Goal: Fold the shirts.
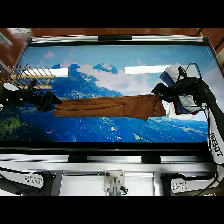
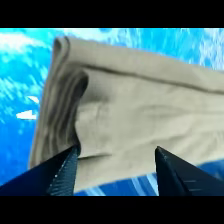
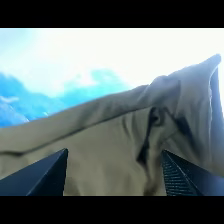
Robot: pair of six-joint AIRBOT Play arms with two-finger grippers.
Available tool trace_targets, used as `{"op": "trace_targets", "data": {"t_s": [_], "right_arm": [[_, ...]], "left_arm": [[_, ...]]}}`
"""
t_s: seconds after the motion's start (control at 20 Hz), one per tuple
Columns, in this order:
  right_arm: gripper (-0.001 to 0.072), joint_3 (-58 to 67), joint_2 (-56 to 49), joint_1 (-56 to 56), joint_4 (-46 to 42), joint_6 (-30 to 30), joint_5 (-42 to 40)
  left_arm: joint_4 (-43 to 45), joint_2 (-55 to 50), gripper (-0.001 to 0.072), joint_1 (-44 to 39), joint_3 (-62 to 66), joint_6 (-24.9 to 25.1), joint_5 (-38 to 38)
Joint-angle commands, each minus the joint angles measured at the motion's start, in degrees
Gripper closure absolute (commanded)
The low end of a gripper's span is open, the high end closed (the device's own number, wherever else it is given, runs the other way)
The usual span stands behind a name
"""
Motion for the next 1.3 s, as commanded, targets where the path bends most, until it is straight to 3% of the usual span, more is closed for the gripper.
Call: {"op": "trace_targets", "data": {"t_s": [0.0,0.2,0.45,0.7,0.75,0.8,0.85,0.9,1.0,1.05,1.1,1.15,1.25], "right_arm": [[0.0030,0.2,1.2,-1.1,-8.8,-0.8,-4.7],[0.0022,0.2,-2.2,-1.9,-9.9,0.5,-11.7],[0.0022,0.2,-6.2,-1.2,-3.7,0.2,-10.0],[0.0039,0.2,-7.5,2.7,-3.7,2.0,-8.6],[0.0206,0.2,-7.5,3.4,-3.7,2.3,-8.0],[0.0474,0.2,-7.5,3.8,-3.5,3.1,-7.6],[0.0654,0.2,-7.3,4.0,-2.6,3.6,-7.7],[0.0648,0.3,-6.6,4.0,-1.4,3.5,-8.1],[0.0650,0.5,-3.4,4.1,0.3,3.2,-8.9],[0.0650,0.5,-0.6,4.1,0.9,3.2,-9.2],[0.0650,0.5,2.3,4.1,1.1,3.2,-9.7],[0.0650,0.5,5.7,4.1,1.1,3.3,-10.6],[0.0650,0.5,12.5,4.4,1.3,3.6,-13.7]], "left_arm": [[0.0,-0.2,0.0140,-0.2,0.2,-0.9,-6.4],[0.0,2.6,0.0140,-0.2,0.2,-0.7,-7.0],[0.0,8.7,0.0140,-0.2,0.2,4.7,-6.9],[-3.2,13.9,0.0140,-2.6,0.2,9.3,-2.9],[-4.9,14.3,0.0141,-3.6,0.2,10.3,-2.5],[-6.2,14.5,0.0141,-4.5,0.2,10.7,-2.2],[-7.4,14.5,0.0142,-5.6,0.2,10.7,-1.9],[-8.5,14.4,0.0165,-6.9,0.2,10.7,-1.7],[-9.5,14.1,0.0321,-10.5,0.2,10.6,-0.7],[-9.7,13.8,0.0343,-13.2,0.1,10.6,0.7],[-9.7,13.4,0.0424,-16.2,0.1,10.3,2.6],[-9.7,12.8,0.0654,-19.9,0.0,9.7,5.1],[-9.7,10.4,0.0672,-28.2,0.0,8.2,11.3]]}}
